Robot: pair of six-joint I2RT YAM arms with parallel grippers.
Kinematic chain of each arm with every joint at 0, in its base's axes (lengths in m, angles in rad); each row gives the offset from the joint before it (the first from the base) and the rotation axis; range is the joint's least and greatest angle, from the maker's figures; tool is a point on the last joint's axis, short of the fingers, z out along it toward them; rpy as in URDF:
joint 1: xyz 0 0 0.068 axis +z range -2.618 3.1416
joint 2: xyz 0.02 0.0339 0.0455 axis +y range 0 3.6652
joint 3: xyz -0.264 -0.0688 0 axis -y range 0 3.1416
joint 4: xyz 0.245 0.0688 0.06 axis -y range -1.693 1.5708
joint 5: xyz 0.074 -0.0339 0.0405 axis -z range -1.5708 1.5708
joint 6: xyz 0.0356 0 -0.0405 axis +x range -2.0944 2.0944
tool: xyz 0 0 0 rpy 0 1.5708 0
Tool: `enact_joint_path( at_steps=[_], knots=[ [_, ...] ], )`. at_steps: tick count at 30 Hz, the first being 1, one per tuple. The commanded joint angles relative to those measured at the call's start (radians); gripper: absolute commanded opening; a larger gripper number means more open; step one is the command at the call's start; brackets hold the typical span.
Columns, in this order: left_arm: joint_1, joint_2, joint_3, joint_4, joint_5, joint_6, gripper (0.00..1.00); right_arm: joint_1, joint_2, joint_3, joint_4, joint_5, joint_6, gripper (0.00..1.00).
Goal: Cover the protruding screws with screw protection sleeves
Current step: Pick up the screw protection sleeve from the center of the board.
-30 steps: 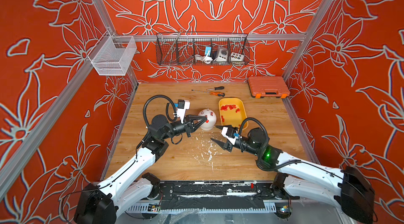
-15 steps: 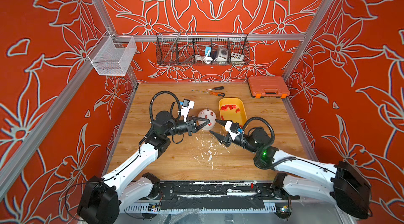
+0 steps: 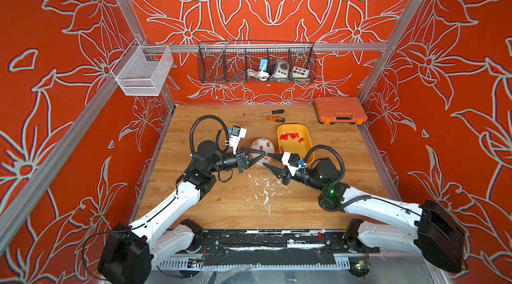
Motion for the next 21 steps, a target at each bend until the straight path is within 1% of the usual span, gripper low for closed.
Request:
enact_joint_path(
  at_steps=[1,3,5,8,11,12,13,15,16,17,19,21],
  knots=[
    [0.007,-0.01,0.005,0.018,-0.002,0.014,0.0,0.003,0.005,0.041,0.012,-0.032,-0.001,0.28],
    [0.006,-0.013,0.005,0.011,-0.005,0.023,0.0,0.003,0.008,0.042,0.009,-0.036,-0.003,0.21],
    [0.007,-0.018,0.003,0.007,-0.01,0.025,0.0,0.003,0.008,0.044,0.008,-0.041,-0.003,0.18],
    [0.006,-0.024,0.0,-0.001,-0.016,0.033,0.0,0.003,0.006,0.045,0.003,-0.048,-0.005,0.09],
    [0.007,-0.028,-0.002,-0.01,-0.022,0.039,0.0,0.002,0.007,0.045,0.002,-0.052,-0.004,0.07],
    [0.006,-0.028,-0.001,-0.012,-0.022,0.04,0.0,0.003,0.008,0.046,0.003,-0.052,-0.003,0.08],
    [0.007,-0.03,-0.001,-0.014,-0.025,0.042,0.0,0.003,0.007,0.045,0.003,-0.047,0.001,0.15],
    [0.007,-0.035,-0.004,-0.014,-0.032,0.046,0.0,0.003,0.002,0.037,0.011,-0.023,0.013,0.34],
    [0.006,-0.037,-0.006,-0.017,-0.037,0.049,0.0,0.003,0.001,0.032,0.02,-0.011,0.017,0.4],
    [0.006,-0.039,-0.005,-0.019,-0.039,0.052,0.0,0.003,0.0,0.027,0.024,-0.004,0.017,0.42],
    [0.007,-0.04,-0.006,-0.018,-0.04,0.052,0.0,0.003,0.002,0.029,0.019,-0.008,0.015,0.41],
    [0.007,-0.04,-0.008,-0.014,-0.04,0.051,0.0,0.003,0.005,0.039,0.004,-0.029,0.011,0.31]
  ],
)
